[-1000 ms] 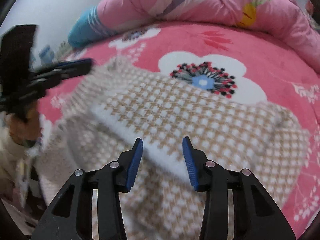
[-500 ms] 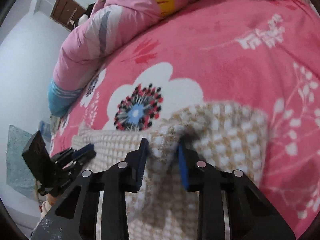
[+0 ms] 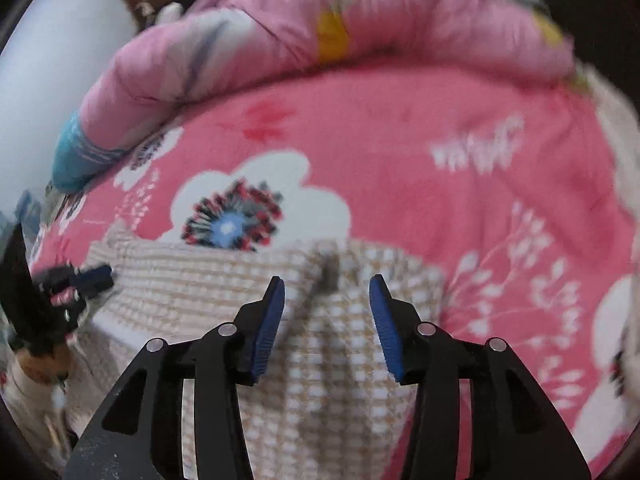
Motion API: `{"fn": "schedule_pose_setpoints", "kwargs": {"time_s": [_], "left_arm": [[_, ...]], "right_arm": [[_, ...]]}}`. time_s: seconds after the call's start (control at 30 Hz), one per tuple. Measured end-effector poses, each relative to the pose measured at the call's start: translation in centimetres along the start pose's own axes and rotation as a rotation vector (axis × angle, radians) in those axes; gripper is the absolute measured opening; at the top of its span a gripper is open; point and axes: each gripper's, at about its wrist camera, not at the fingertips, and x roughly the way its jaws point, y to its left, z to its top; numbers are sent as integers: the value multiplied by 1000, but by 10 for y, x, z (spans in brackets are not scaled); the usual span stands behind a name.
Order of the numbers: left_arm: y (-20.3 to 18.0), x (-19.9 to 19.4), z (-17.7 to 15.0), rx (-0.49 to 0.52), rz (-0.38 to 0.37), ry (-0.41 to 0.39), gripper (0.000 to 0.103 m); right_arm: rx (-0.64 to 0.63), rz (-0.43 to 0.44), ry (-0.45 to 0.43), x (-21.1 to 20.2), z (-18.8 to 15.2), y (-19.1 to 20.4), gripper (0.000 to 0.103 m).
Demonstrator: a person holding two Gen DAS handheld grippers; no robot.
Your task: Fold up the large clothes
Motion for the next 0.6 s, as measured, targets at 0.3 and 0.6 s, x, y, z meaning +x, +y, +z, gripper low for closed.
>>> {"fn": "schedule_pose_setpoints", "kwargs": {"time_s": [0.3, 0.6], "left_arm": [[-11, 59, 0, -19, 37, 151, 19], [-5, -17, 1, -50, -27, 17, 19]], "right_arm": [[-188, 15, 116, 69, -39, 56, 57], [-187, -30, 56, -8, -49, 59, 58]]}}
